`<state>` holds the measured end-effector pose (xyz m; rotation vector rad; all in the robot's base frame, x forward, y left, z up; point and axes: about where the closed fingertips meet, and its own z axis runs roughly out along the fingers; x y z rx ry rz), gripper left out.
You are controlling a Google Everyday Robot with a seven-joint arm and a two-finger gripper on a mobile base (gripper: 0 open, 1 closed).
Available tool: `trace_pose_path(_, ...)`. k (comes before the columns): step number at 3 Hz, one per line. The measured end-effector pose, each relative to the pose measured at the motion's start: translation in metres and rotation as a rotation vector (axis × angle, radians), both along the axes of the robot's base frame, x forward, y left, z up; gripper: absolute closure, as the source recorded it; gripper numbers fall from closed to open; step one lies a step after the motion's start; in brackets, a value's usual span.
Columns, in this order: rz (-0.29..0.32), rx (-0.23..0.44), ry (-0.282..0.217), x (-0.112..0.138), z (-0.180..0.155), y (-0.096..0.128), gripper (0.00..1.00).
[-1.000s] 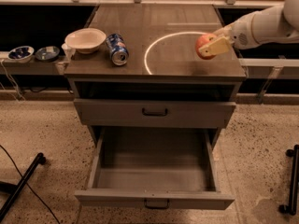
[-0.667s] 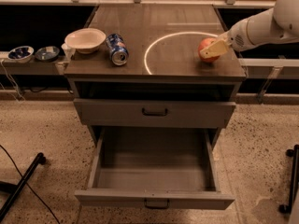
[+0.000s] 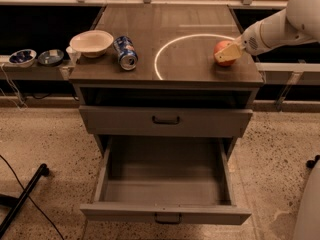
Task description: Pick apple from middle drawer and place on counter
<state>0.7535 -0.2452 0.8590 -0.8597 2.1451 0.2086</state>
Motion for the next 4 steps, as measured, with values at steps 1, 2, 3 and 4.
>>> trace_pose_path(1, 0.0, 0.0, 0.0, 0.0, 0.0, 0.0, 0.04)
trace_pose_path(2, 0.107, 0.042, -0.073, -0.003, 0.01, -0.004, 0.0)
trace_pose_path(3, 0.281, 0.104, -0.155, -0.019, 0.033, -0.01, 0.0)
trace_pose_path(4, 0.366, 0.055, -0.219, -0.026, 0.056, -0.012, 0.0)
